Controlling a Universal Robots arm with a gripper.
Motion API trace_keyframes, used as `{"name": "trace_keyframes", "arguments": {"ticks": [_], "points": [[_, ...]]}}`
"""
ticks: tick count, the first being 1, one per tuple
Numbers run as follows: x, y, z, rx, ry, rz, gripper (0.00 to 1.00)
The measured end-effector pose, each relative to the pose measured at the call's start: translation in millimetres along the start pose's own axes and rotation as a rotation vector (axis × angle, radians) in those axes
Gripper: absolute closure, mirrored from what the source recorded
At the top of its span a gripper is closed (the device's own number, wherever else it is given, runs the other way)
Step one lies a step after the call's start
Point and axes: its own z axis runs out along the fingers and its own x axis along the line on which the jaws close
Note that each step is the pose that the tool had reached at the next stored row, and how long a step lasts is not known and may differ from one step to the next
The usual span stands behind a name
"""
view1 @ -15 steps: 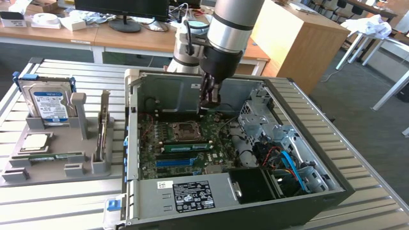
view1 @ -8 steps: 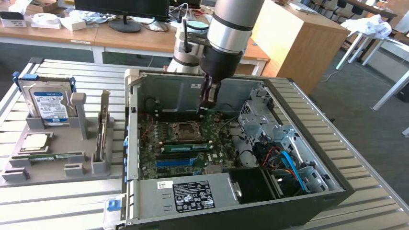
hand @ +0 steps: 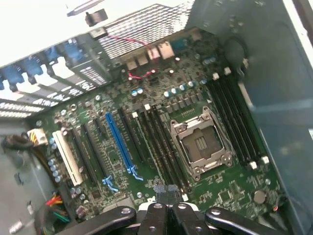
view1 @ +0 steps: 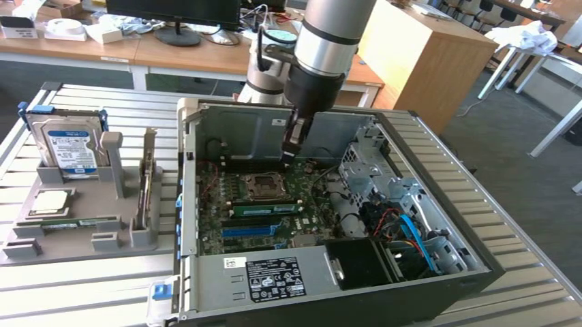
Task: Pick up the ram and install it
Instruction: 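Press down the ram until it locks into place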
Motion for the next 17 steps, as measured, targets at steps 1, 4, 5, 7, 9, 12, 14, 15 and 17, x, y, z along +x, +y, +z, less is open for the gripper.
{"name": "trace_keyframes", "arguments": {"ticks": [1, 4, 5, 7, 9, 12, 14, 15, 17], "points": [[0.0, 0.0, 0.1, 0.0003, -0.0008, 0.018, 0.9], [0.0, 0.0, 0.5, 0.0014, -0.0028, 0.072, 0.9], [0.0, -0.1, 0.6, 0.0018, -0.0037, 0.091, 0.9], [0.0, -0.1, 0.8, 0.0024, -0.005, 0.127, 0.9], [0.0, 0.0, 1.1, 0.0031, -0.0065, 0.163, 0.9], [0.0, -0.1, 1.4, 0.0041, -0.0087, 0.218, 0.9], [0.0, -0.1, 1.7, 0.0048, -0.0101, 0.254, 0.9], [0.0, -0.1, 1.8, 0.0051, -0.0108, 0.272, 0.9], [0.0, -0.1, 1.9, 0.0058, -0.0122, 0.307, 0.9]]}}
